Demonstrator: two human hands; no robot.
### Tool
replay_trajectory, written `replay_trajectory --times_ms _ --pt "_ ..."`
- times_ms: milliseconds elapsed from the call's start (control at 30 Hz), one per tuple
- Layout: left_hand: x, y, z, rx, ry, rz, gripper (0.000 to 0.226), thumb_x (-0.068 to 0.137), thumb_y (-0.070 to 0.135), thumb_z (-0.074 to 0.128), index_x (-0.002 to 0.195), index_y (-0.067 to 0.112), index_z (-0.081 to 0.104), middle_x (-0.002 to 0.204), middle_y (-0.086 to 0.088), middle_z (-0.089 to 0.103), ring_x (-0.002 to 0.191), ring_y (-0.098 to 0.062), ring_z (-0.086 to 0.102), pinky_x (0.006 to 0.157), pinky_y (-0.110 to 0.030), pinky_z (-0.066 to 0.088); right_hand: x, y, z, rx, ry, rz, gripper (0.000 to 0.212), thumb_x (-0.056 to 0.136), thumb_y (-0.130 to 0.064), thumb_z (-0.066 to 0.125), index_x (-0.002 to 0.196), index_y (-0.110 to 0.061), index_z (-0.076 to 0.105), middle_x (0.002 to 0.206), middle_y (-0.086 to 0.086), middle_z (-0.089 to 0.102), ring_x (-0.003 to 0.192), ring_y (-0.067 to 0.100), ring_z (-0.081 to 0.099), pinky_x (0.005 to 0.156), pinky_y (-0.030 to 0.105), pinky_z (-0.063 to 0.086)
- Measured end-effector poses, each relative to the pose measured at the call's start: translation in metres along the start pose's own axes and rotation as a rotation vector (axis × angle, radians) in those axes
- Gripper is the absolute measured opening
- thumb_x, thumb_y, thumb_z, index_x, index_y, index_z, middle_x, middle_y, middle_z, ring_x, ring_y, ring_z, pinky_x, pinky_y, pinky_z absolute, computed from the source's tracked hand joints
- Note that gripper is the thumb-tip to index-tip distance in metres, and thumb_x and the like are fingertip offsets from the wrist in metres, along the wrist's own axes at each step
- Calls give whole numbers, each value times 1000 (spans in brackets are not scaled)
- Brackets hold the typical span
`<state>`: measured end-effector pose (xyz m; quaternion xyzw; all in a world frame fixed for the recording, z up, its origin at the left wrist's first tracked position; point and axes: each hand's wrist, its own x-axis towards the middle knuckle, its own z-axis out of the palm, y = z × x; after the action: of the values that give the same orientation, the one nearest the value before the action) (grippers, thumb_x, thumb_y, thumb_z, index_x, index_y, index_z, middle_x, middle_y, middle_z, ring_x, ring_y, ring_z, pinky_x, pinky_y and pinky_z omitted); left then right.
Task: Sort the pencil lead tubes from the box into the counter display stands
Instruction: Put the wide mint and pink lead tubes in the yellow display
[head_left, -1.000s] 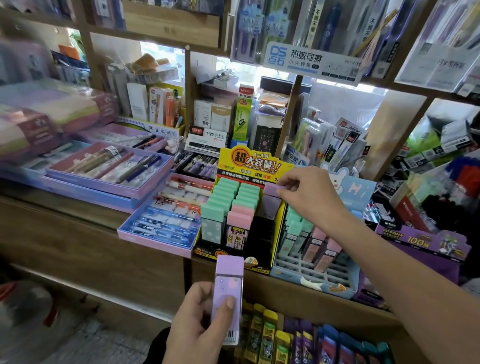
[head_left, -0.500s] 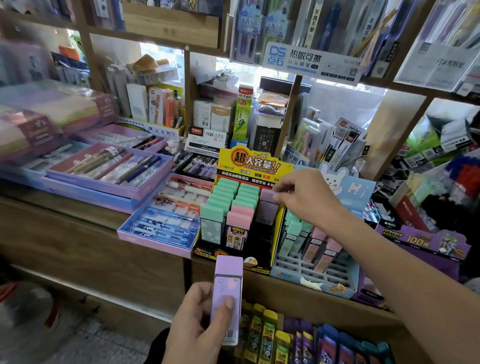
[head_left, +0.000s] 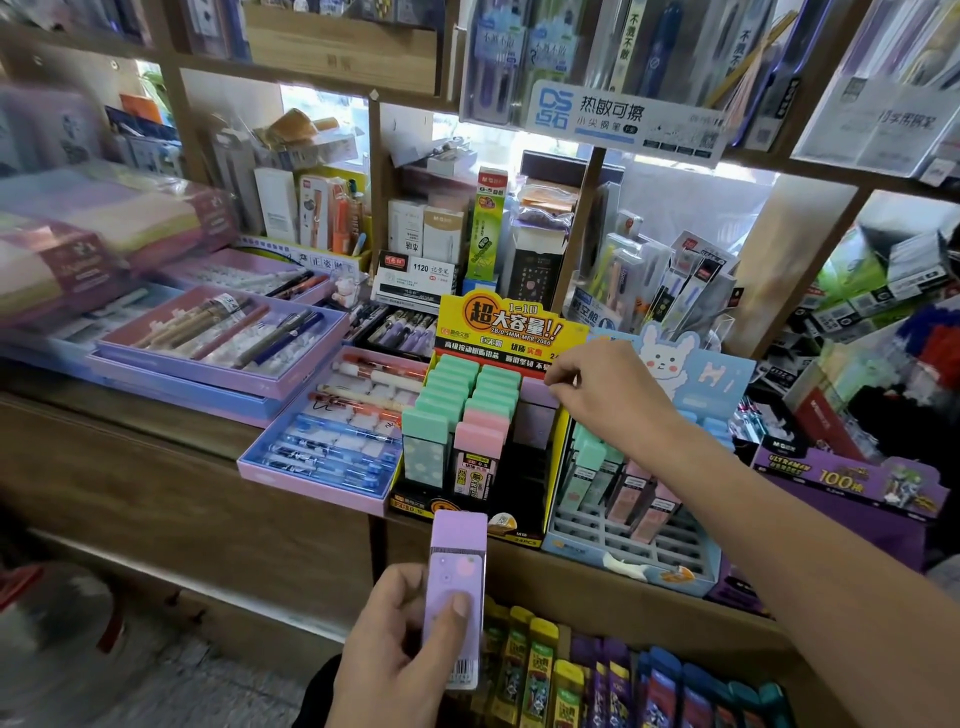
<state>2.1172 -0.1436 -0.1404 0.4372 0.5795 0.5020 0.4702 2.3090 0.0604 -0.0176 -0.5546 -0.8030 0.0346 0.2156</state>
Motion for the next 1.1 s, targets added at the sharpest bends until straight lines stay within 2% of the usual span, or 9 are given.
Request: replay_trajectory --times_ms 100,200,300,433,600,700,833,967,1100 --pt "-2 2 1 19 1 7 8 85 39 72 91 40 67 81 3 80 70 -14 75 62 -23 56 -1 -1 -1 -23 1 0 15 92 -10 70 93 -18 83 91 0 76 83 19 67 79 37 57" --pt "-3 3 1 -3 -3 15 29 75 49 69 96 30 68 81 2 80 70 -14 76 60 -21 55 -2 -4 -4 -46 13 -26 17 92 -7 69 89 -16 83 80 -4 65 83 22 66 73 36 53" --pt "-3 5 1 -6 2 7 27 80 43 71 99 25 68 80 1 79 69 -16 76 59 -20 55 -6 -5 -8 -42 5 -41 17 93 -7 68 91 -13 83 77 -8 59 80 17 62 75 36 54" --pt "-2 6 1 -16 5 16 31 75 49 70 97 27 68 80 -2 79 68 -18 75 61 -23 56 -30 -5 -18 179 113 42 12 92 -11 72 94 -18 82 74 -23 58 68 -4 55 65 5 38" --pt "2 5 3 -17 -15 31 9 86 45 76 89 42 68 87 0 80 77 -19 76 69 -33 59 -93 -6 -32 479 134 104 18 88 -14 79 83 -32 79 74 -10 71 65 3 61 61 12 49" --pt "5 6 4 27 -47 89 11 91 30 71 90 40 67 91 3 80 79 -12 74 69 -29 55 -136 -4 -33 584 70 117 20 88 -12 80 86 -32 80 78 -8 74 67 12 67 61 25 58" --pt "14 16 4 94 -94 184 8 93 30 70 97 37 67 95 3 78 85 -13 73 71 -29 58 -183 16 -21 572 -93 231 20 88 -14 80 87 -34 81 80 -5 76 74 16 69 69 33 59" --pt "26 35 5 133 -111 311 7 93 30 71 97 35 68 90 1 74 79 -11 69 66 -22 53 -213 44 -6 517 -349 361 21 89 -16 79 94 -36 77 83 -6 75 74 6 66 72 24 54" --pt "39 60 9 166 -146 387 14 96 30 69 107 37 65 96 3 73 86 -18 69 71 -35 57 -229 76 14 357 -509 397 17 87 -23 80 96 -36 74 88 -3 74 72 -5 61 69 11 47"
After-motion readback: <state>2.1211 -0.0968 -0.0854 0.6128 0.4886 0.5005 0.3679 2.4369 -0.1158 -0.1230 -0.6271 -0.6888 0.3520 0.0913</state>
